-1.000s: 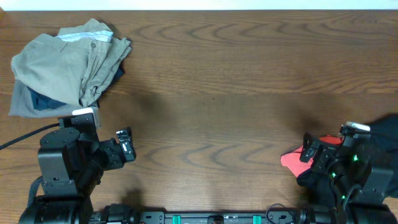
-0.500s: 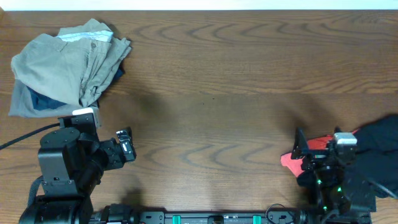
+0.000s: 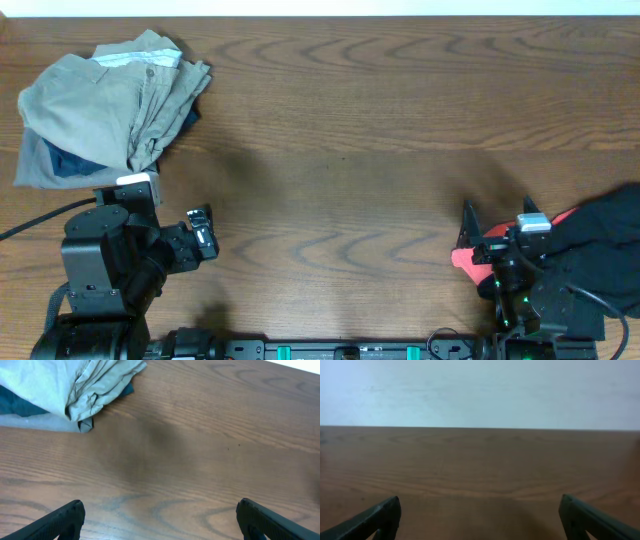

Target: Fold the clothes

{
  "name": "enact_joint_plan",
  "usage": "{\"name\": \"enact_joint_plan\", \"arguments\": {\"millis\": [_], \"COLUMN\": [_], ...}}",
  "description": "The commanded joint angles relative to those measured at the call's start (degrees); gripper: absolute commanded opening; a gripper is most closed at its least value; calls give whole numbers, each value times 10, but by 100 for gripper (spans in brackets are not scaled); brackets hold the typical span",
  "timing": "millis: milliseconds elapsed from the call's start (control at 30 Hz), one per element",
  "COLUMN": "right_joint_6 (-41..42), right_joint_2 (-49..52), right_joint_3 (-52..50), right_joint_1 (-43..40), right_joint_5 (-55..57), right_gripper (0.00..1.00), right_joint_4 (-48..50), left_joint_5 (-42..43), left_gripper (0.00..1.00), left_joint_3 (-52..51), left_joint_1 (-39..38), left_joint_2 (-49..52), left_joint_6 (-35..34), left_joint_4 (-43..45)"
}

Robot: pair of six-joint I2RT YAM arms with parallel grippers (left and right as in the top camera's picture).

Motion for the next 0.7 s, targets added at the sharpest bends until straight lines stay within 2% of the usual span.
{"name": "enact_joint_plan", "arguments": {"millis": [0, 667], "right_joint_6": [-55, -45], "right_joint_2": [-4, -2], "right_joint_3": [-2, -1], "right_joint_1": [4, 3], "right_joint_5": [-22, -15], "right_gripper": [99, 99], "right_joint_4": [-2, -1], "left_joint_5": [-5, -5], "left_gripper": [98, 98], "left_joint_3": [-1, -1], "left_joint_1": [2, 2], "left_joint_2": [0, 0], "left_joint_6": [-5, -5], "left_joint_4": [1, 1]}}
